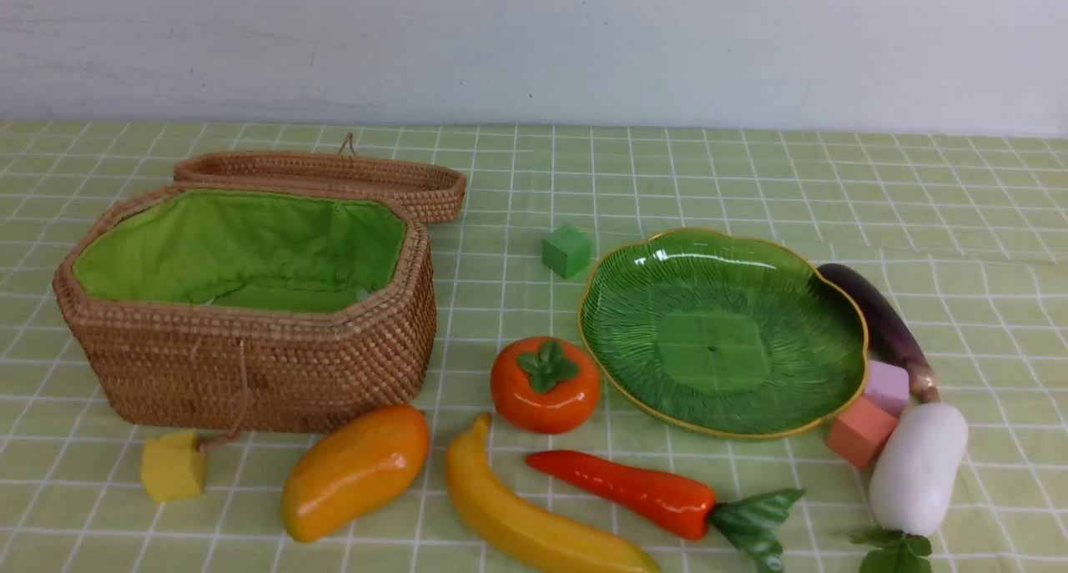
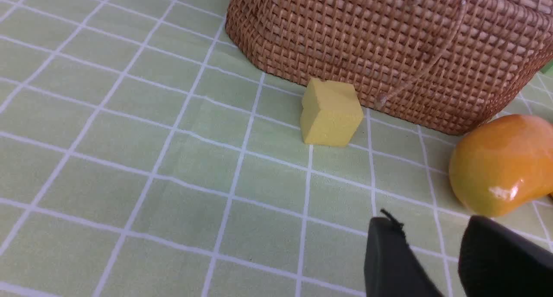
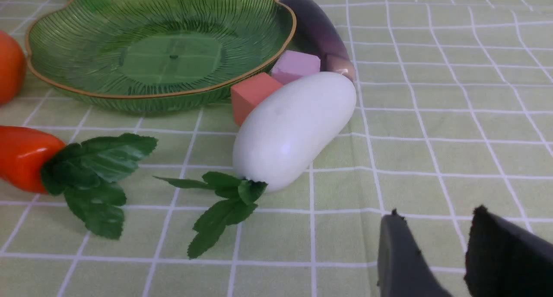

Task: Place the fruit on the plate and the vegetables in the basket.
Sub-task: Grab the mango with your left arm and place it on the right plate

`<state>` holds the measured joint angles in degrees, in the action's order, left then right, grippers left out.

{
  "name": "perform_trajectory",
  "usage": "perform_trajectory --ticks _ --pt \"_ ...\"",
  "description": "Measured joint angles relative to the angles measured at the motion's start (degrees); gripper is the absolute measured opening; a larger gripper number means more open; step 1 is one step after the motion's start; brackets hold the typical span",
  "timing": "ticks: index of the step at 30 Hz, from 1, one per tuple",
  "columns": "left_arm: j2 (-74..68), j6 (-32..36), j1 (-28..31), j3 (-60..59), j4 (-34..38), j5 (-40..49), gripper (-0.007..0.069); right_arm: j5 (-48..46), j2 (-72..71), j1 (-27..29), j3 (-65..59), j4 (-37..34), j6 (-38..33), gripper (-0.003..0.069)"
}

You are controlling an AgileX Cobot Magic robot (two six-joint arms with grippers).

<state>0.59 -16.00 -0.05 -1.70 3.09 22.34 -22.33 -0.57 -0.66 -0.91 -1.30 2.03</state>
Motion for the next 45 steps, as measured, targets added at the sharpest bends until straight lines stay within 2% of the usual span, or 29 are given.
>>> perform_trajectory --ticks 23,28,31,33,34,35,36,37,38,41,45 --pt "0.0 0.0 0.0 0.0 0.0 0.0 0.0237 0.0 0.0 0.0 0.0 0.0 0.0 0.0242" --pt "0.0 -0.2 0.0 0.0 -0.51 -3.78 0.0237 0.0 0.0 0.0 0.0 0.0 0.0 0.0242" --pt "0.0 -1.71 0.0 0.0 3.45 -8.07 0.0237 0.0 0.0 0.0 0.0 0.0 0.0 0.0242" --pt "0.0 -5.79 0.0 0.0 11.17 -13.55 0.0237 0.0 0.0 0.0 0.0 0.0 0.0 0.0242" --pt "0.0 -7.3 0.0 0.0 14.69 -14.61 0.0237 0.0 0.0 0.0 0.0 0.0 0.0 0.0242" --pt "0.0 -7.7 0.0 0.0 14.69 -15.22 0.0237 0.0 0.0 0.0 0.0 0.0 0.0 0.0242" --pt "0.0 -10.93 0.0 0.0 20.87 -17.05 0.0237 0.0 0.0 0.0 0.0 0.0 0.0 0.0242" --pt "0.0 -11.51 0.0 0.0 22.13 -17.54 0.0237 0.0 0.0 0.0 0.0 0.0 0.0 0.0242" --pt "0.0 -12.93 0.0 0.0 26.32 -18.58 0.0237 0.0 0.0 0.0 0.0 0.0 0.0 0.0242" --pt "0.0 -13.15 0.0 0.0 29.9 -21.85 0.0237 0.0 0.0 0.0 0.0 0.0 0.0 0.0242" --pt "0.0 -9.92 0.0 0.0 30.89 -25.99 0.0215 0.0 0.0 0.0 0.0 0.0 0.0 0.0242"
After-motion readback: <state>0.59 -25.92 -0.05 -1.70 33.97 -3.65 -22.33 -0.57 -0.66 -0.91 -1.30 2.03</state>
